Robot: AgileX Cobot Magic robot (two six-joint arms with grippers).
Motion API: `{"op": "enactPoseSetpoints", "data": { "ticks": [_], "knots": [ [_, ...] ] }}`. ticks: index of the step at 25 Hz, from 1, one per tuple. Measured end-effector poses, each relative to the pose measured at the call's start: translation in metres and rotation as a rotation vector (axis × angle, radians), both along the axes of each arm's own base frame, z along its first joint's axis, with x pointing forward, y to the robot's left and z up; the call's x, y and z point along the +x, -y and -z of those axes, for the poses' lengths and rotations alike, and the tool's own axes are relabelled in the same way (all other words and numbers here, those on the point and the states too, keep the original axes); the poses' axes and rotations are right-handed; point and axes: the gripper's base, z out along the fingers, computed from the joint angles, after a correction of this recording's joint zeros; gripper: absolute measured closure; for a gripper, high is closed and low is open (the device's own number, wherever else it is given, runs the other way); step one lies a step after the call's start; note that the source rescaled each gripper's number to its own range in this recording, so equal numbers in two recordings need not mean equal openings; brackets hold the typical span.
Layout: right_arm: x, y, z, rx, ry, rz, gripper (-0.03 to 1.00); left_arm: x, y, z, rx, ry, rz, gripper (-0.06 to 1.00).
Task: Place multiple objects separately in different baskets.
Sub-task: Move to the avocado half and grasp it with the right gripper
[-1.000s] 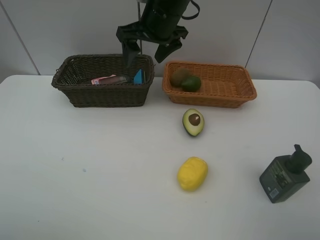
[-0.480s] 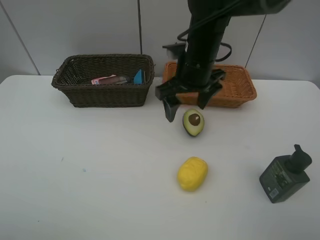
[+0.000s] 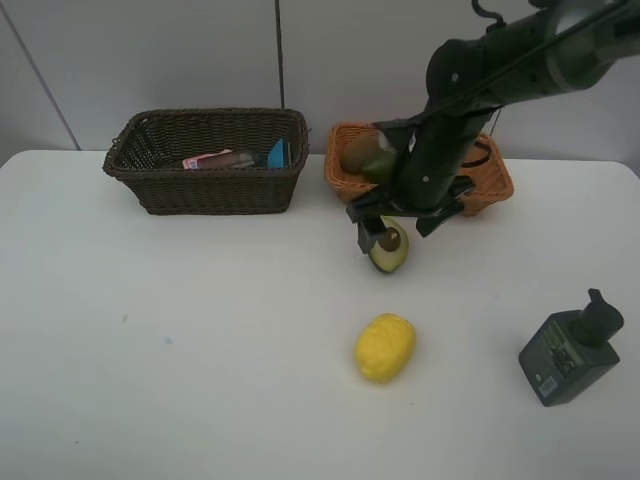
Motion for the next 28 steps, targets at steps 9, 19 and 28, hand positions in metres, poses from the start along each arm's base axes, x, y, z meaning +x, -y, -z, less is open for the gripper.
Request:
{"op": "enactPoseSetpoints", "data": {
  "ticks": [9,19,28],
  "knots": [
    [0.011,-0.003,0.009,0.07,0.07,0.011,-0.03,0.0,0.0,0.0,0.0,0.0,0.0,-0.05],
    [0.019,-0.001,0.046,0.053,0.043,0.025,-0.03,0.0,0.0,0.0,0.0,0.0,0.0,-0.05],
    [0.022,0.004,0.059,0.037,0.026,0.028,-0.03,0.0,0.0,0.0,0.0,0.0,0.0,-0.05]
  ]
}}
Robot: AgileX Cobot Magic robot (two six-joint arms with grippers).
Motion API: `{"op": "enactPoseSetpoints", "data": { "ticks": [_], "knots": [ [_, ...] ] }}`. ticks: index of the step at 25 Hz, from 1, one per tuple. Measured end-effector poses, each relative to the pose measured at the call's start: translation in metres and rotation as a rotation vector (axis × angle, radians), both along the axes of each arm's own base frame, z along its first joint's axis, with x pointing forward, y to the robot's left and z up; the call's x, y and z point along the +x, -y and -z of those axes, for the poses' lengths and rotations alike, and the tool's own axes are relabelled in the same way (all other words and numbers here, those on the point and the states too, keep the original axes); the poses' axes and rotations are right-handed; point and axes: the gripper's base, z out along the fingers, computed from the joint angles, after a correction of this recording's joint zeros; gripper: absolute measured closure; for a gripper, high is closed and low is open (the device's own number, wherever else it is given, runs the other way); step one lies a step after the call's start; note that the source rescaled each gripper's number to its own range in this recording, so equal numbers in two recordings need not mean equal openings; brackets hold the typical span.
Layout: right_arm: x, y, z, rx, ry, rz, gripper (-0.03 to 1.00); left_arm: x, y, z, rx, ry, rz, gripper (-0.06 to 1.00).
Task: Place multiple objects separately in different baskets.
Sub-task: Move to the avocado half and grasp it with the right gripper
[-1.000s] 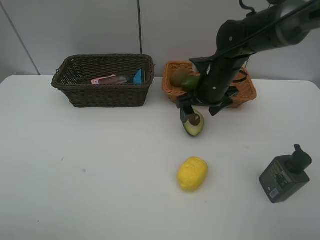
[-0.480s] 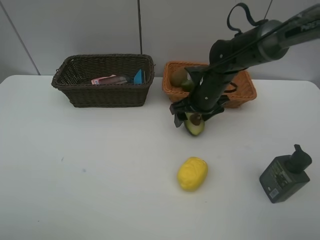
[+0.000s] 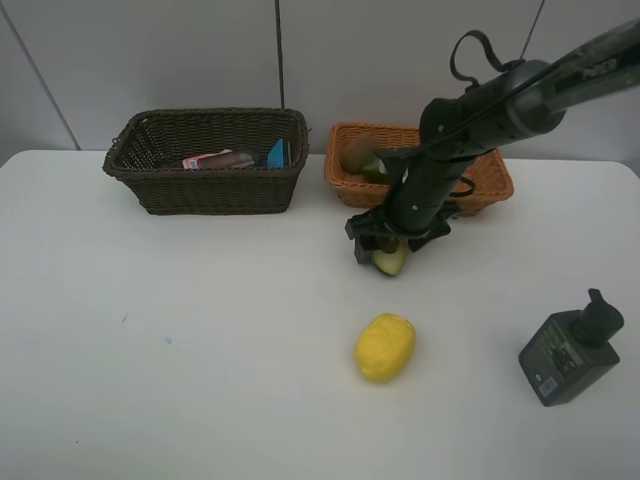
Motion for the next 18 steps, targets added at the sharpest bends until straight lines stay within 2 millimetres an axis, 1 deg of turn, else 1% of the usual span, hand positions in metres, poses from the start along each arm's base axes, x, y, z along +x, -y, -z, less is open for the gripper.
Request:
{"op": "enactPoseSetpoints", "data": {
  "ticks": [12,13,14,15,16,17,18],
  "knots": [
    [-0.0023,-0.0005,0.0004,-0.003,-0.021,-0.045,-0.03,0.0,0.0,0.0,0.0,0.0,0.0,-0.05],
    [-0.0026,-0.0004,0.0004,-0.005,-0.023,-0.052,-0.01,0.0,0.0,0.0,0.0,0.0,0.0,-0.05],
    [-0.0029,-0.0002,0.0005,-0.008,-0.026,-0.056,0.05,0.0,0.0,0.0,0.0,0.0,0.0,-0.05],
    [-0.0032,0.0001,0.0006,-0.012,-0.03,-0.058,0.16,0.0,0.0,0.0,0.0,0.0,0.0,-0.05],
    [-0.0035,0.0005,0.0007,-0.017,-0.032,-0.061,0.28,0.0,0.0,0.0,0.0,0.0,0.0,-0.05],
    [-0.0036,0.0007,0.0007,-0.02,-0.033,-0.063,0.46,0.0,0.0,0.0,0.0,0.0,0.0,-0.05],
    [-0.0037,0.0009,0.0008,-0.022,-0.035,-0.067,0.52,0.0,0.0,0.0,0.0,0.0,0.0,-0.05]
  ]
}}
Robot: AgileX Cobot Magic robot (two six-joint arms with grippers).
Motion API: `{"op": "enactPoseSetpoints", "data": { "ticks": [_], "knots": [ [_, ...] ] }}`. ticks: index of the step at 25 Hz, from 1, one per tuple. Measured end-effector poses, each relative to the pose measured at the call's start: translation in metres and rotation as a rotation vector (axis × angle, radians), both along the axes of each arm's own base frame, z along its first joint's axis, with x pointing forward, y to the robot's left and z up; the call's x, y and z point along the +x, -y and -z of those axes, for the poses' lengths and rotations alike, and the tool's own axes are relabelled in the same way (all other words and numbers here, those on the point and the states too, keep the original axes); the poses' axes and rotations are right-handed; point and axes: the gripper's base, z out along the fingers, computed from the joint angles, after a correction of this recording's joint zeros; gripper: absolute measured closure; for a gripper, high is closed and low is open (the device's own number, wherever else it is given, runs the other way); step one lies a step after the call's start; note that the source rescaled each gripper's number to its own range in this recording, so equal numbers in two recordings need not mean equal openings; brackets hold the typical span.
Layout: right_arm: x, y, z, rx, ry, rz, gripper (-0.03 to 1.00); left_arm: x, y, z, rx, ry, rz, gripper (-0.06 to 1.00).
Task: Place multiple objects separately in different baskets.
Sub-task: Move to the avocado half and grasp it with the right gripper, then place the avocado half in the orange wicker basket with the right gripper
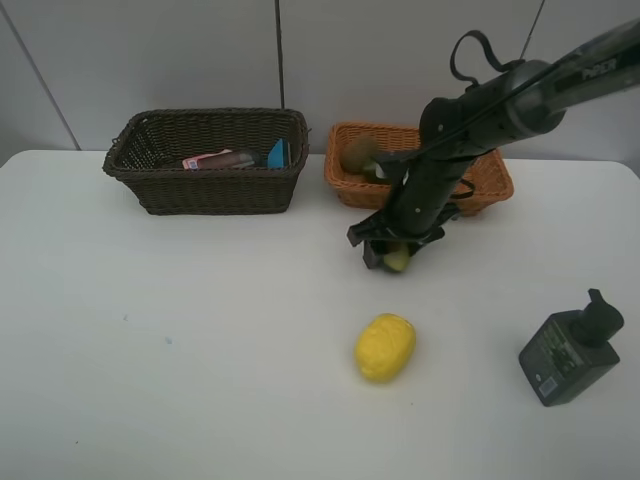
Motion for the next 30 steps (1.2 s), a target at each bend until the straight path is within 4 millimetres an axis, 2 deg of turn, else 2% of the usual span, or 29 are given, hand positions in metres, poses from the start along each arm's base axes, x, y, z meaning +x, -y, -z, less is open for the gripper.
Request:
{"op": "enactPoseSetpoints", "data": {
  "ticks": [4,7,10,13,16,18,22,26,30],
  "knots": [
    [-0.001,0.001,-0.002,-0.011,-0.004,-0.027,0.52,0.0,0.0,0.0,0.0,0.0,0.0,-0.05],
    [-0.003,0.002,-0.02,-0.003,0.014,-0.03,0.52,0.0,0.0,0.0,0.0,0.0,0.0,-0.05],
    [-0.005,0.003,-0.066,0.044,0.117,-0.031,0.52,0.0,0.0,0.0,0.0,0.0,0.0,-0.05],
    [-0.002,0.011,-0.121,0.085,0.266,-0.029,0.52,0.0,0.0,0.0,0.0,0.0,0.0,-0.05],
    [0.017,0.03,-0.15,0.114,0.379,0.03,0.52,0.0,0.0,0.0,0.0,0.0,0.0,-0.05],
    [0.036,0.049,-0.151,0.112,0.415,0.087,0.52,0.0,0.0,0.0,0.0,0.0,0.0,-0.05],
    [0.069,0.082,-0.117,0.082,0.392,0.176,0.52,0.0,0.0,0.0,0.0,0.0,0.0,-0.05],
    [0.081,0.093,-0.08,0.063,0.334,0.214,0.52,0.0,0.0,0.0,0.0,0.0,0.0,-0.05],
    [0.083,0.095,-0.073,0.051,0.336,0.228,0.52,0.0,0.0,0.0,0.0,0.0,0.0,-0.05]
  ]
}}
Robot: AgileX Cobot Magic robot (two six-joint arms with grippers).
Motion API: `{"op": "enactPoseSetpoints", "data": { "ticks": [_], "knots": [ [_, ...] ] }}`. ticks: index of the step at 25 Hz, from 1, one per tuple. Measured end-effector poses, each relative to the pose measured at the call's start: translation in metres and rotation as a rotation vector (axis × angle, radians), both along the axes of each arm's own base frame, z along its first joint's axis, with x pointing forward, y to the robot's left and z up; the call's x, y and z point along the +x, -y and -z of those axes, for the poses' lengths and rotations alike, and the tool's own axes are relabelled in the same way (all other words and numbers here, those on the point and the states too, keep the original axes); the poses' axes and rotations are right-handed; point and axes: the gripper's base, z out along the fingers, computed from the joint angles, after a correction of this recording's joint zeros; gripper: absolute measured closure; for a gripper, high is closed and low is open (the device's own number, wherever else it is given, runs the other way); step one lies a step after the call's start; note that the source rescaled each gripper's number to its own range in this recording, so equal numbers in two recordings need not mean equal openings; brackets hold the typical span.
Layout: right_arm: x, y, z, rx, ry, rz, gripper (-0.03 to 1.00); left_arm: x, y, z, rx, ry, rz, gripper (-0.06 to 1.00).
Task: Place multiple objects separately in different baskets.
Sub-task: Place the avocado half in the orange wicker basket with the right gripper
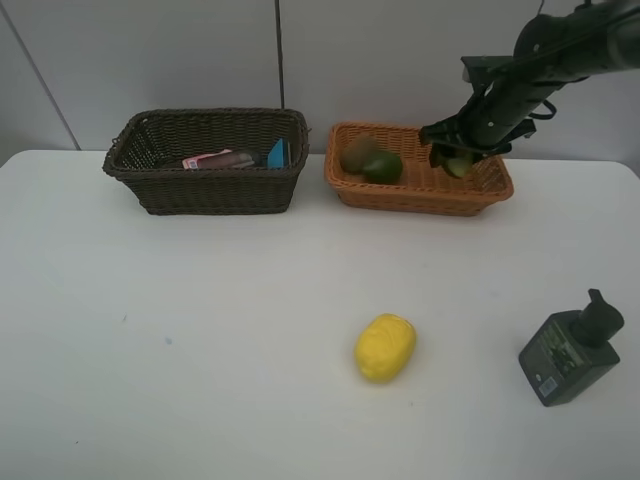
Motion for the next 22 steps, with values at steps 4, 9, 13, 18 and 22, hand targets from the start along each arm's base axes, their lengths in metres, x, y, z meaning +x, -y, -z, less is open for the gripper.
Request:
{"op": "enactPoseSetpoints", "data": {
  "ticks": [4,9,13,18,22],
  "knots": [
    [0.002,0.002,-0.001,-0.016,0.018,0.018,0.52,0.0,0.0,0.0,0.0,0.0,0.0,-0.05],
    [0.002,0.006,-0.001,-0.049,0.02,0.042,0.52,0.0,0.0,0.0,0.0,0.0,0.0,-0.05],
    [0.002,0.006,-0.001,-0.056,0.014,0.045,0.14,0.0,0.0,0.0,0.0,0.0,0.0,-0.05],
    [-0.001,0.007,-0.003,-0.059,-0.007,0.052,-0.01,0.0,0.0,0.0,0.0,0.0,0.0,-0.05],
    [-0.013,0.007,-0.031,-0.019,-0.031,0.088,-0.01,0.0,0.0,0.0,0.0,0.0,0.0,-0.05]
  ]
}}
